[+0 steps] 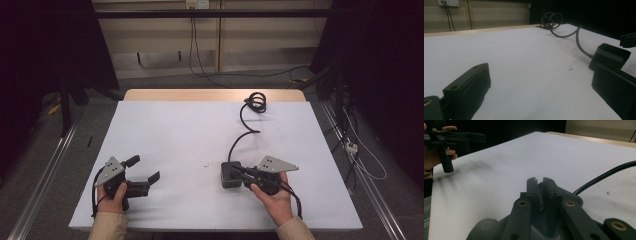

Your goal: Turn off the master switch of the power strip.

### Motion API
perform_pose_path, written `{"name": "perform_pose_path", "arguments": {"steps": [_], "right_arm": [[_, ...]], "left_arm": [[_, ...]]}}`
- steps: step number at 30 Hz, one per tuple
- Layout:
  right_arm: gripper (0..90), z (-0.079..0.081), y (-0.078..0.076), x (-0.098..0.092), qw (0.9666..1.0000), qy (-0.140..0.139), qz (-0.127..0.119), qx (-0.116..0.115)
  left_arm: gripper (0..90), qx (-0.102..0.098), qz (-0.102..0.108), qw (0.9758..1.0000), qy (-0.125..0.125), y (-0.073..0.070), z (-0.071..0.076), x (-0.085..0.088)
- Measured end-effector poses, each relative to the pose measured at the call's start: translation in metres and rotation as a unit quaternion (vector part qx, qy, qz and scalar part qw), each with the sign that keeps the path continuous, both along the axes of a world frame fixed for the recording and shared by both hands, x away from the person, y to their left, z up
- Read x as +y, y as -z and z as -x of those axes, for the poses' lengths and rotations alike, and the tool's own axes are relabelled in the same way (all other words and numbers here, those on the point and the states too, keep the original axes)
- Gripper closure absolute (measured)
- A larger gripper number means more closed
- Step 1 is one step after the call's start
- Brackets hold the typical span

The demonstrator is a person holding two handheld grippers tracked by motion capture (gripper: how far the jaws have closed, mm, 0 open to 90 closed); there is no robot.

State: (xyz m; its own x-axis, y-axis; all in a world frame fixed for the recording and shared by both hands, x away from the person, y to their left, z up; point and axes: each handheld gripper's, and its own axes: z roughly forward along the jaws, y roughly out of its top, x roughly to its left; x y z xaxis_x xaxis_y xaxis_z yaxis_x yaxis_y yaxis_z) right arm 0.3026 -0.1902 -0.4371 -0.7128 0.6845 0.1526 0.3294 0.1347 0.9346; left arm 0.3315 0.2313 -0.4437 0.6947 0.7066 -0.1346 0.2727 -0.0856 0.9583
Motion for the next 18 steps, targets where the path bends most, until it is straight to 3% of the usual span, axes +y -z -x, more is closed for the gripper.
{"name": "perform_pose_path", "arguments": {"steps": [18], "right_arm": [[69.8, -0.0003, -0.0006, 0.0005, 1.0000, -0.002, -0.006, 0.003]], "left_arm": [[1.9, 0.000, -0.002, 1.0000, 0.002, 0.0003, -0.0003, 0.0001]]}}
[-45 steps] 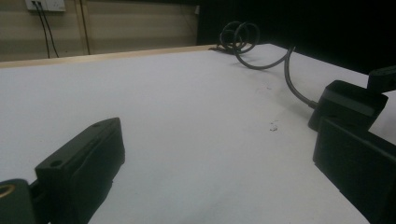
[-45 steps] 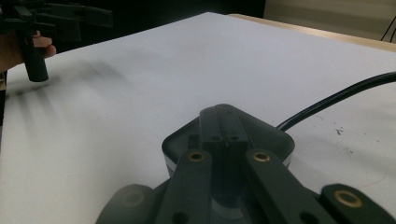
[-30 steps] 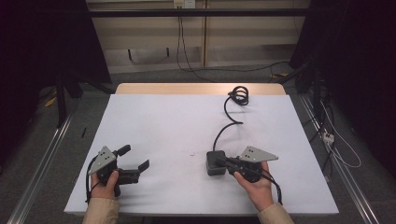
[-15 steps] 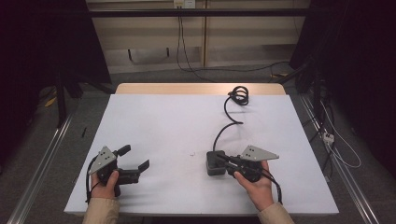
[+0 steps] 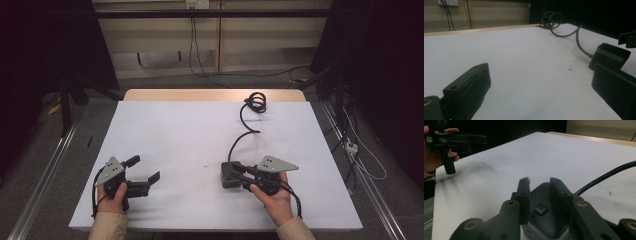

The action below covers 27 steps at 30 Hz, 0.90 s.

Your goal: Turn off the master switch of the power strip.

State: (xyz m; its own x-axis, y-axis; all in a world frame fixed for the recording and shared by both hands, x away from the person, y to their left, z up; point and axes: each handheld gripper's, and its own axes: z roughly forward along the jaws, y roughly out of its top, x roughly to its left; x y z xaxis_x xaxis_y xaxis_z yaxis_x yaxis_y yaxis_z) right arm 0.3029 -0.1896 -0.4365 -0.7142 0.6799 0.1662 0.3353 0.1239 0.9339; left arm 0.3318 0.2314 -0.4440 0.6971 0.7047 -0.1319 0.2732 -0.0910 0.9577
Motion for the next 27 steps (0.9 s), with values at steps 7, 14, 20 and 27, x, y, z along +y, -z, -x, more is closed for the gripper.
{"name": "perform_pose_path", "arguments": {"steps": [7, 14, 20, 27], "right_arm": [[59.3, -0.0001, -0.0006, -0.0001, 1.0000, 0.003, -0.002, 0.002], [52.8, 0.0000, -0.0010, -0.0007, 1.0000, 0.006, -0.003, 0.004], [45.4, 0.0001, -0.0024, -0.0033, 0.9999, 0.010, -0.009, 0.007], [34.8, 0.0004, -0.0053, -0.0068, 0.9998, 0.016, -0.013, 0.008]], "left_arm": [[1.9, 0.000, -0.001, 1.0000, 0.000, 0.0001, -0.0002, -0.0001], [1.9, 0.001, -0.001, 1.0000, 0.000, 0.0002, -0.0002, -0.0003], [1.9, 0.000, -0.001, 1.0000, 0.000, 0.0003, -0.0006, -0.0013], [1.9, 0.001, -0.001, 1.0000, 0.002, 0.0005, -0.0011, -0.0024]]}}
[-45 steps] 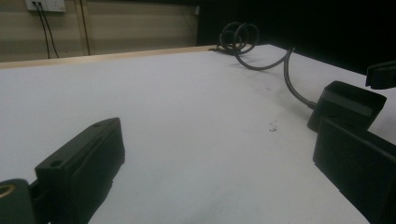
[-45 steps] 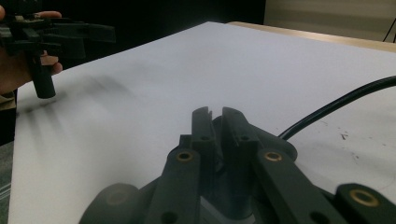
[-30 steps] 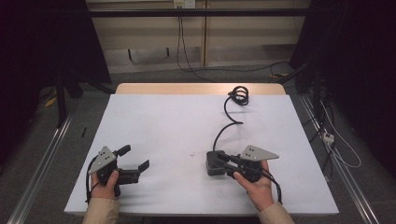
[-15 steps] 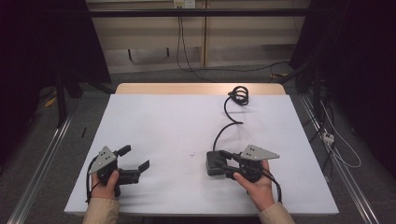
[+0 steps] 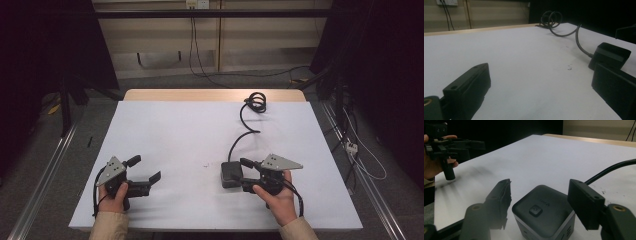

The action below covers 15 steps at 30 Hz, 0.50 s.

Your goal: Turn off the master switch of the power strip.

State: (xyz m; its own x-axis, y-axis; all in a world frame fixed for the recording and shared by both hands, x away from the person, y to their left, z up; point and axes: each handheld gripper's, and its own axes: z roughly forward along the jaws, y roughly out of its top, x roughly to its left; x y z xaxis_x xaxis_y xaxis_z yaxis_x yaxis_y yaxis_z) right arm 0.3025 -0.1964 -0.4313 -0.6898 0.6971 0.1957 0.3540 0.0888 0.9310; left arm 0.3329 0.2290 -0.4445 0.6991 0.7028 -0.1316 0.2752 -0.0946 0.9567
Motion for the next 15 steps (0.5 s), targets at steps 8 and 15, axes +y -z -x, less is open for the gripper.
{"name": "perform_pose_path", "arguments": {"steps": [8, 15], "right_arm": [[26.0, -0.0008, -0.0005, -0.0035, 1.0000, 0.001, 0.000, 0.005], [18.5, -0.0010, 0.0001, -0.0050, 0.9999, -0.003, 0.007, 0.009]], "left_arm": [[1.9, 0.000, 0.000, 1.0000, 0.000, 0.0000, 0.0000, 0.0002], [1.9, 0.000, 0.000, 1.0000, 0.000, -0.0001, 0.0002, -0.0001]]}}
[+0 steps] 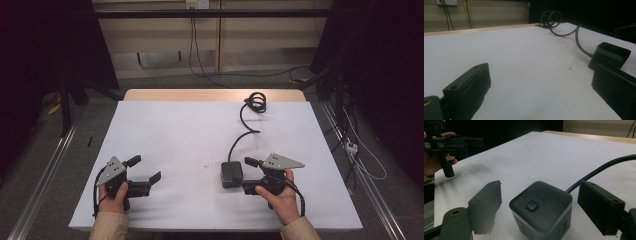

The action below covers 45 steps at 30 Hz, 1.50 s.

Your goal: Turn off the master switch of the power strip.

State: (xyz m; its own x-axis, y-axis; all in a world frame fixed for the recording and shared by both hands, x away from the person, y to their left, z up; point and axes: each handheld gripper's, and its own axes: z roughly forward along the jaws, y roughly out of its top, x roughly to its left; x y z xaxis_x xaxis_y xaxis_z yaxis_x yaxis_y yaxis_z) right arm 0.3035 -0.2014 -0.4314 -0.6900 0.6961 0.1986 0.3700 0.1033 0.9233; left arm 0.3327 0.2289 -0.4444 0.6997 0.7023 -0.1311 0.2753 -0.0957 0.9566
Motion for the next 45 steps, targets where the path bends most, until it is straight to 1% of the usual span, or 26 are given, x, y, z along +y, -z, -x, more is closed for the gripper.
{"name": "perform_pose_path", "arguments": {"steps": [8, 14, 29, 45], "right_arm": [[14.2, 0.000, 0.000, -0.004, 1.0000, 0.003, 0.000, -0.003], [13.1, 0.001, -0.001, -0.008, 0.9999, 0.007, 0.001, -0.007], [12.1, 0.003, 0.000, -0.017, 0.9998, 0.012, 0.001, -0.017], [11.6, 0.005, 0.001, -0.029, 0.9997, 0.019, 0.003, -0.017]], "left_arm": [[1.9, 0.000, 0.000, 1.0000, 0.000, 0.000, 0.000, 0.000], [1.9, 0.000, 0.000, 1.0000, 0.000, 0.000, 0.000, 0.000], [1.9, 0.000, 0.000, 1.0000, -0.001, 0.000, 0.000, 0.000], [1.9, -0.001, 0.000, 1.0000, -0.001, 0.000, 0.000, 0.000]]}}
